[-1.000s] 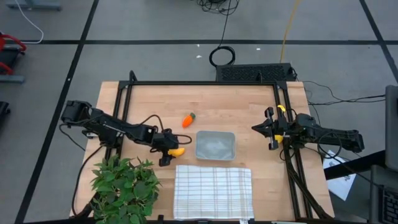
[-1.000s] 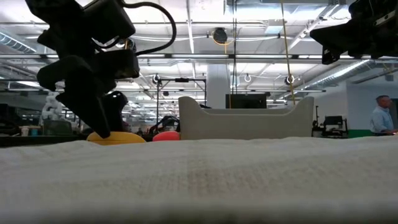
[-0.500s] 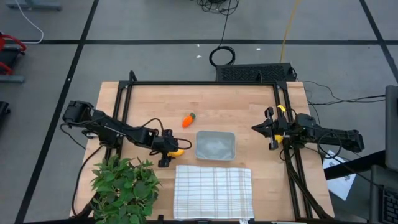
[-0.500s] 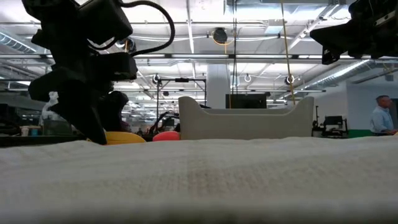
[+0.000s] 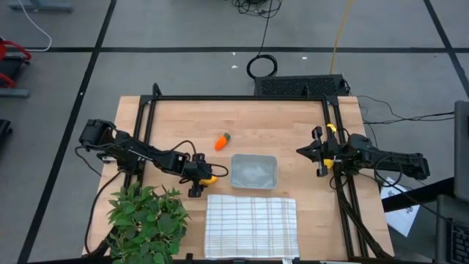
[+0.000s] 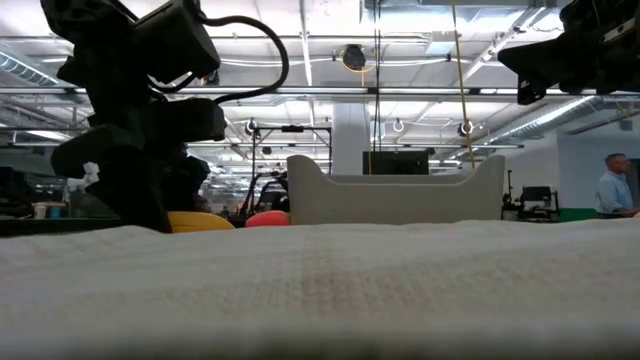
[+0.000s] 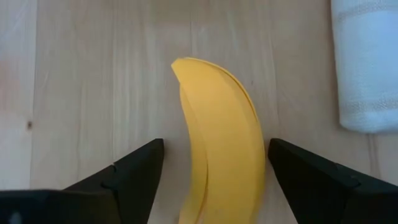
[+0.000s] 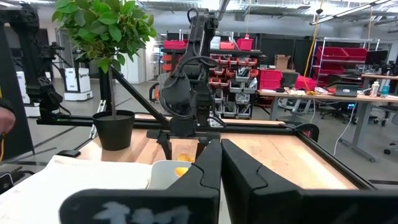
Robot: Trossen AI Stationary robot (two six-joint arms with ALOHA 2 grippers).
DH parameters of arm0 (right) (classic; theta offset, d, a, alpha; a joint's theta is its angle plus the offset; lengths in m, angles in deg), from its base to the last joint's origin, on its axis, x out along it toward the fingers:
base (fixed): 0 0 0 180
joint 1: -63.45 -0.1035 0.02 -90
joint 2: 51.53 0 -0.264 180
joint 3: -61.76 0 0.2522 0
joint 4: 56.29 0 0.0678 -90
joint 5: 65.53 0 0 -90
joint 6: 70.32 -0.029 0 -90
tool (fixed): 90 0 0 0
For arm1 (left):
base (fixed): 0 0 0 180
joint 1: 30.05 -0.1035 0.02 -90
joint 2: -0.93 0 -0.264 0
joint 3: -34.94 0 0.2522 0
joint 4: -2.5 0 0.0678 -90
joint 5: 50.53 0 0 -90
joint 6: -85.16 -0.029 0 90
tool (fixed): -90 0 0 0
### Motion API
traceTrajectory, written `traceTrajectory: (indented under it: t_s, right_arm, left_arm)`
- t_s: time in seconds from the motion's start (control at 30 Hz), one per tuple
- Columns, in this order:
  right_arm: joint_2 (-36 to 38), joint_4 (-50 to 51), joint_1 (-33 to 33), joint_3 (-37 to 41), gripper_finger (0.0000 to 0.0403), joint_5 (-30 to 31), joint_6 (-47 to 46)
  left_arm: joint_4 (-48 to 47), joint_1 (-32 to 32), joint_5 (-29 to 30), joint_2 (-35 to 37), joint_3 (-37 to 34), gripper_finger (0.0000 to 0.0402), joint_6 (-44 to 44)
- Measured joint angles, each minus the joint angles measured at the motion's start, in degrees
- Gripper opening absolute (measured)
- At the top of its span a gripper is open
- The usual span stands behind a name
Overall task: Pick and placing Produce into tupperware
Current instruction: Put the banana into the gray bin
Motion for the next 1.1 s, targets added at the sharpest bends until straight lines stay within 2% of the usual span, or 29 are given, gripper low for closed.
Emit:
traceTrajectory:
  t_s: [0.17,0.5,0.7,0.87,1.1]
  right_arm:
    - [0.00,-0.02,0.01,-0.02,0.0000,0.00,0.00]
    - [0.00,0.01,-0.01,-0.02,0.0000,0.00,0.00]
    - [0.00,0.00,0.01,0.00,0.0000,0.00,0.00]
    - [0.00,-0.06,0.00,0.00,0.0000,0.00,0.00]
    - [-0.13,0.03,0.01,-0.01,0.0000,-0.02,-0.01]
  left_arm:
    - [0.38,0.06,-0.01,0.26,-0.15,0.0273,-0.33]
    - [1.11,0.10,-0.67,2.17,-0.31,0.0185,-4.81]
    - [-0.13,-0.03,0.85,3.48,-0.39,0.0141,-8.16]
    - [-2.09,-0.81,2.39,5.08,-0.48,0.0136,-10.07]
    - [-5.04,-3.47,4.25,10.09,-0.31,0.0164,-10.76]
